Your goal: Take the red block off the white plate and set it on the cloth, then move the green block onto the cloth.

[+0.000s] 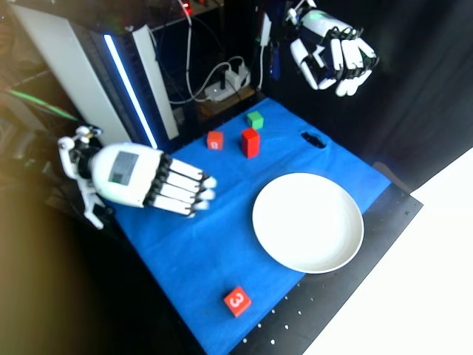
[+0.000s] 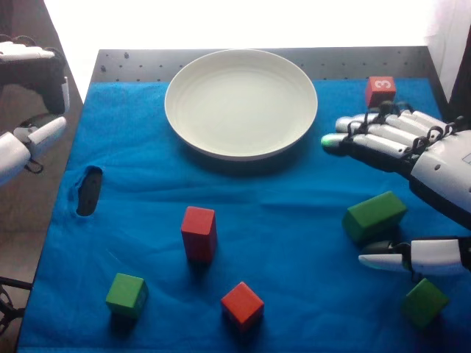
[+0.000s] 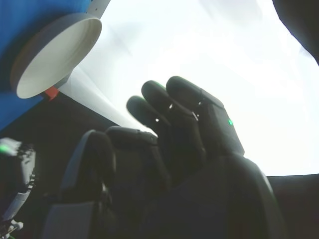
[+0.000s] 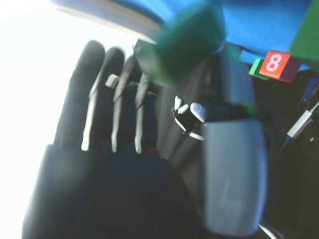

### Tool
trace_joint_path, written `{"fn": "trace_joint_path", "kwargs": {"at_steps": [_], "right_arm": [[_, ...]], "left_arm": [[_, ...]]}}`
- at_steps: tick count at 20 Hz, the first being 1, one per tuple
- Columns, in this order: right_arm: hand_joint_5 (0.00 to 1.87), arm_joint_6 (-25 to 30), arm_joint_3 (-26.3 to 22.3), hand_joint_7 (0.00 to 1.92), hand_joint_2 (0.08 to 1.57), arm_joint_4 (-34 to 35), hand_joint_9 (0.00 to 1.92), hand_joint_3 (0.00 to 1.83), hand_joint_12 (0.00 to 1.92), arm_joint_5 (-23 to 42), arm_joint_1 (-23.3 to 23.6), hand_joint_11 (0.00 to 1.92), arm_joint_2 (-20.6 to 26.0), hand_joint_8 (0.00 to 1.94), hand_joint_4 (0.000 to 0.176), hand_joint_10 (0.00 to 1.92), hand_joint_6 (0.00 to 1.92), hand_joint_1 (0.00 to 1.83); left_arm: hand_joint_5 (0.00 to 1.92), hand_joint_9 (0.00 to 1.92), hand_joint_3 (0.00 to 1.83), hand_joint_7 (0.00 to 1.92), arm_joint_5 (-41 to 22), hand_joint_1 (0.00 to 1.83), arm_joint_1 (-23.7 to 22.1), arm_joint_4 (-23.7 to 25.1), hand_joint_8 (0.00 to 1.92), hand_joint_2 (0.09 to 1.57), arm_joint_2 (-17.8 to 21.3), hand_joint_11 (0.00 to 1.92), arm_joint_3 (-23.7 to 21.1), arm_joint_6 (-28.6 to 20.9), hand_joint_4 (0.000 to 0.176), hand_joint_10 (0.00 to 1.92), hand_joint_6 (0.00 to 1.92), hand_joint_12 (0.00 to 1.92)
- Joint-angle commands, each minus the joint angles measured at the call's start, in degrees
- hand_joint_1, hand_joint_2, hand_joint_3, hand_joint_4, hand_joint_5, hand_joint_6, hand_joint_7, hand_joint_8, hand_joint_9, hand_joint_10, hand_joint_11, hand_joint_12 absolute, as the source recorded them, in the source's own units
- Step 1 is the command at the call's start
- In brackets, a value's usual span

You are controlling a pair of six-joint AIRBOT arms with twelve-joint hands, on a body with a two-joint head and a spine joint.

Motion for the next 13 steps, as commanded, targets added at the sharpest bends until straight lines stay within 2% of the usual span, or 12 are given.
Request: {"fn": "trace_joint_path", "kwargs": {"at_steps": [1, 2, 3, 6, 7, 8, 9, 10, 11, 12, 13], "right_arm": [[0.10, 0.44, -0.10, 0.01, 0.87, -0.94, 0.00, 0.00, 0.34, -6.68, 0.21, 0.00, -0.03, 0.01, 0.000, 0.03, 0.19, 0.95], [0.08, 0.44, -0.13, 0.00, 0.87, -0.94, 0.00, 0.00, 0.07, -6.73, 0.22, 0.00, -0.03, 0.00, 0.000, 0.01, 0.16, 0.94], [0.06, 0.44, -0.17, 0.00, 0.86, -0.94, 0.00, 0.00, 0.01, -6.81, 0.22, 0.00, -0.03, 0.00, 0.000, 0.00, 0.14, 0.94], [0.10, 0.44, -0.39, 0.00, 0.86, -0.17, 0.00, 0.00, 0.00, -8.55, 0.22, 0.00, 0.18, 0.00, 0.000, 0.00, 0.15, 0.94], [0.13, 0.44, -0.51, 0.01, 0.88, 0.30, 0.00, 0.00, 0.03, -9.56, 0.22, 0.07, 0.40, 0.00, 0.000, 0.00, 0.17, 0.94], [0.07, 0.44, -0.69, 0.07, 0.90, 1.12, 0.06, 0.00, 1.01, -11.90, 0.21, 0.01, 1.04, 0.00, 0.000, 0.11, 0.41, 0.93], [0.01, 0.44, -0.79, 0.09, 0.95, 1.68, 0.01, 0.00, 1.43, -13.59, 0.21, 0.00, 1.59, 0.01, 0.000, 0.12, 0.53, 0.92], [0.00, 0.44, -0.84, 0.11, 0.98, 2.60, 0.00, 0.00, 1.49, -16.32, 0.21, 0.00, 2.30, 0.02, 0.000, 0.26, 0.61, 0.96], [0.00, 0.43, -0.76, 0.15, 0.97, 3.63, 0.00, 0.00, 1.03, -19.31, 0.21, 0.00, 2.70, 0.04, 0.000, 0.27, 0.63, 0.99], [0.00, 0.41, -0.67, 0.18, 0.99, 4.24, 0.00, 0.00, 0.72, -21.28, 0.22, 0.00, 2.90, 0.05, 0.000, 0.28, 0.61, 1.00], [0.05, 0.39, -0.57, 0.24, 1.01, 5.29, 0.05, 0.00, 0.73, -24.23, 0.22, 0.00, 3.54, 0.06, 0.000, 0.31, 0.58, 0.94]], "left_arm": [[0.72, 0.50, 0.00, 0.51, -7.15, 1.05, -0.31, 0.81, 1.54, 1.32, 0.25, 0.20, -0.01, -0.04, 0.000, 0.87, 1.40, 1.50], [0.73, 0.50, 0.00, 0.51, -7.26, 1.08, -0.30, 0.81, 1.63, 1.32, 0.25, 0.20, -0.03, -0.04, 0.000, 0.87, 1.38, 1.51], [0.72, 0.49, 0.00, 0.51, -7.29, 1.09, -0.29, 0.81, 1.68, 1.32, 0.25, 0.20, -0.03, -0.04, 0.000, 0.89, 1.39, 1.52], [0.71, 0.50, 0.00, 0.51, -7.69, 1.09, -0.24, 0.81, 1.66, 1.32, 0.24, 0.20, -0.12, -0.04, 0.000, 0.89, 1.40, 1.52], [0.71, 0.50, 0.00, 0.52, -7.98, 1.09, -0.19, 0.81, 1.65, 1.32, 0.24, 0.21, -0.15, -0.04, 0.000, 0.89, 1.41, 1.52], [0.71, 0.53, 0.00, 0.54, -8.40, 1.09, -0.16, 0.83, 1.63, 1.32, 0.24, 0.25, -0.15, -0.04, 0.000, 0.90, 1.41, 1.51], [0.67, 0.53, 0.00, 0.57, -8.85, 1.07, -0.16, 0.84, 1.61, 1.32, 0.24, 0.24, -0.15, -0.04, 0.025, 0.86, 1.45, 1.47], [0.62, 0.52, 0.00, 0.58, -9.87, 1.06, -0.16, 0.95, 1.62, 1.33, 0.25, 0.22, -0.16, -0.06, 0.034, 0.84, 1.50, 1.46], [0.56, 0.51, 0.00, 0.52, -10.96, 0.82, -0.16, 1.19, 0.90, 1.35, 0.28, 0.24, -0.14, -0.08, 0.148, 0.74, 1.59, 1.35], [0.53, 0.56, 0.00, 0.60, -11.62, 0.75, -0.18, 1.47, 0.49, 1.36, 0.31, 0.29, -0.10, -0.13, 0.170, 0.61, 1.63, 1.29], [0.53, 0.61, 0.00, 0.67, -12.57, 0.75, -0.26, 1.99, 0.24, 1.36, 0.35, 0.34, -0.04, -0.35, 0.175, 0.45, 1.64, 1.20]]}}
